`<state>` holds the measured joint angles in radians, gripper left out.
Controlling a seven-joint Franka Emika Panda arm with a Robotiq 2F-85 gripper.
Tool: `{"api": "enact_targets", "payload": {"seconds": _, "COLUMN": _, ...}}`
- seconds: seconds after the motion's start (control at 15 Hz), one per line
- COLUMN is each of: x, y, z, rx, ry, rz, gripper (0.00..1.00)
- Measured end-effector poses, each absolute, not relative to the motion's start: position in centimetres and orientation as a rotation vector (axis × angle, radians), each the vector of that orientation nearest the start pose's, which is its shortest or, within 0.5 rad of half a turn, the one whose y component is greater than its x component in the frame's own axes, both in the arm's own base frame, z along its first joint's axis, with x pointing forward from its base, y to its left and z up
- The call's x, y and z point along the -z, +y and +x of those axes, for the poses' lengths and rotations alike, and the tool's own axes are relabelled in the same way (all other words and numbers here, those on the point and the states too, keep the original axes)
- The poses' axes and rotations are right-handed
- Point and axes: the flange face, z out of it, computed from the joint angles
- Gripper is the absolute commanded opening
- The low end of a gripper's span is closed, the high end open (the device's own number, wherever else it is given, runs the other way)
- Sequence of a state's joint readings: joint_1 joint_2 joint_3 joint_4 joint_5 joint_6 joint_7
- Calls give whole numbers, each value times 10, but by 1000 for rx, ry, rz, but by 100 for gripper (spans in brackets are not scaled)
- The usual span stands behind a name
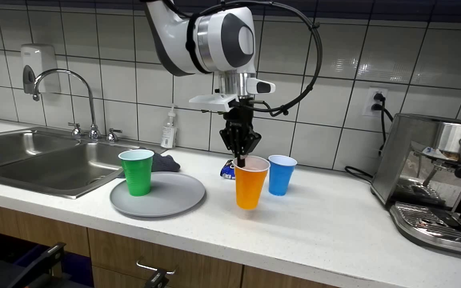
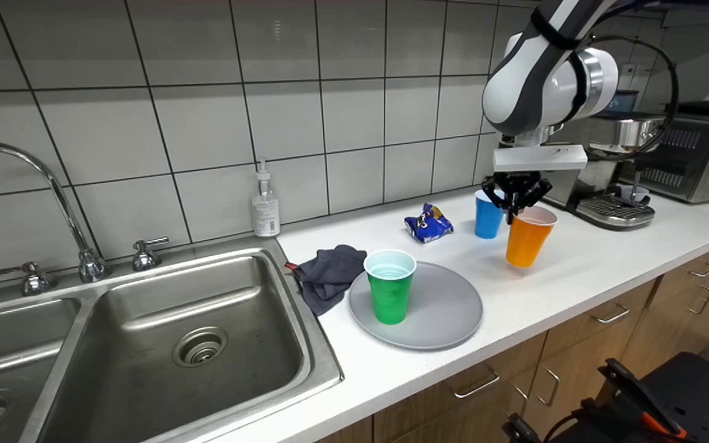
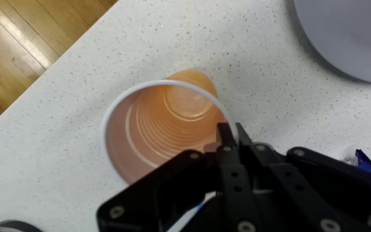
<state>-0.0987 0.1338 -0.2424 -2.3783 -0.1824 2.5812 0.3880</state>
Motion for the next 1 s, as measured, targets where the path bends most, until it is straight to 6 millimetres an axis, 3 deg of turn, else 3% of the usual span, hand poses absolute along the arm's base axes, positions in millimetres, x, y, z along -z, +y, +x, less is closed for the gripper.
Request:
{"api": "enact_targets", "payload": {"seconds": 0.47, "x": -279, "y": -133, "z": 470, "rx": 84, "ry": 1072, "rz": -3102, "gripper": 1}}
{"api": "enact_targets", "payload": {"seconds": 1.0, "x": -274, "y": -78, "z": 460, "rx": 20, "ry": 1269, "rz": -3014, "gripper": 1}}
